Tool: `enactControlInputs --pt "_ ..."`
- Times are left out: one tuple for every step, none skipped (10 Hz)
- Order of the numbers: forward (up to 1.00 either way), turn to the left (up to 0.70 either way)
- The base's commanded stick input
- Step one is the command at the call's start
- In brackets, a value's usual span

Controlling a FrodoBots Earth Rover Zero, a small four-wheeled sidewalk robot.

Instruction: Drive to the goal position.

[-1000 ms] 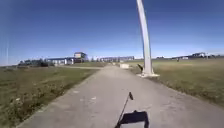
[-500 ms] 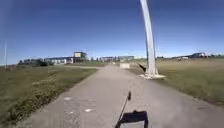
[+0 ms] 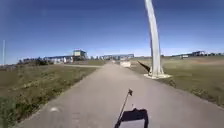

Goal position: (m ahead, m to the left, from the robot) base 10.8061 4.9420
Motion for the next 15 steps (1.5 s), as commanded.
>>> enactControlInputs --pt "1.00 0.00" --pt "1.00 0.00" --pt "1.00 0.00" --pt "1.00 0.00" --pt "1.00 0.00" --pt "1.00 0.00" --pt "1.00 0.00" --pt "1.00 0.00" --pt "1.00 0.00" --pt "1.00 0.00" --pt "1.00 0.00" --pt "1.00 0.00" --pt "1.00 0.00" --pt "1.00 0.00" --pt "1.00 0.00"
